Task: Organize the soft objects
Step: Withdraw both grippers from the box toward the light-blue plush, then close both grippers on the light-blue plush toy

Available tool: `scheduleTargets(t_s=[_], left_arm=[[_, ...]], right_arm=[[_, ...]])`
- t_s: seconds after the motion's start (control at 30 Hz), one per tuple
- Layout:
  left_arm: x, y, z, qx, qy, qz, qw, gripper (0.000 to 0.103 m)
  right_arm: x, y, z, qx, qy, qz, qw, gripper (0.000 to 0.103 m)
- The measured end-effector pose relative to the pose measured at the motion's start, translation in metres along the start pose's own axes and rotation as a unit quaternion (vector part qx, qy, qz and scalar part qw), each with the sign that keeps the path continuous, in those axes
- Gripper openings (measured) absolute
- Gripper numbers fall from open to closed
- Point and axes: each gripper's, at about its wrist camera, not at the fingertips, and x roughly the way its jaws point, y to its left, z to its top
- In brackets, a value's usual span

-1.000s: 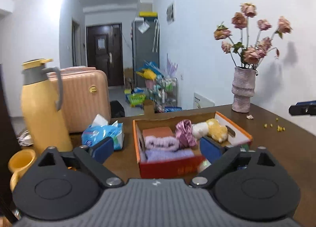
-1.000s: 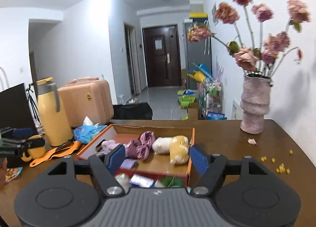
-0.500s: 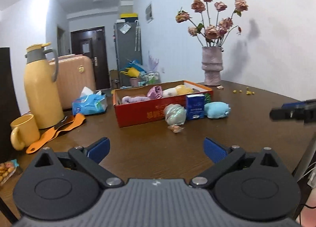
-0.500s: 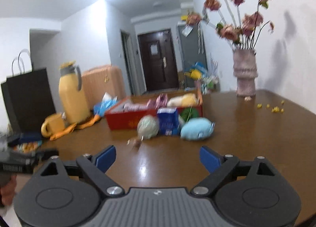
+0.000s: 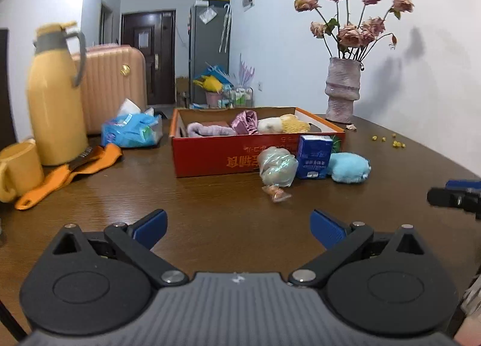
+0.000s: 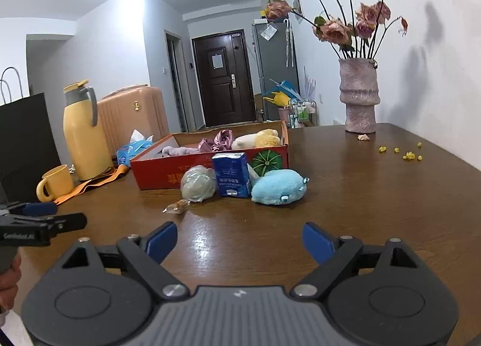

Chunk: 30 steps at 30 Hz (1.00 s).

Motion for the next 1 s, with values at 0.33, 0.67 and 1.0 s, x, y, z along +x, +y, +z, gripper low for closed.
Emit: scheduleTargets(t_s=[0.33,0.67,1.0], left_arm=[[0.122,-0.027,0.053,0.012,0.039,-0.059,0.9974,0.086],[0.171,-0.039,0.045,0.026,0.099,-0.079,0.9916,0.086],[0.170,-0.042,0.034,0.022,0.124,-0.062,0.9901,0.061]], right_arm=[[0.083,-0.030,0.034,0.014,0.033,-0.027,0.999,0.077],[0.172,-0.067,0.059,0.038,0.066,-0.017,0.997,0.073],[0.189,-0.080,0.055,0.062,0.105,0.022,0.992,0.050]])
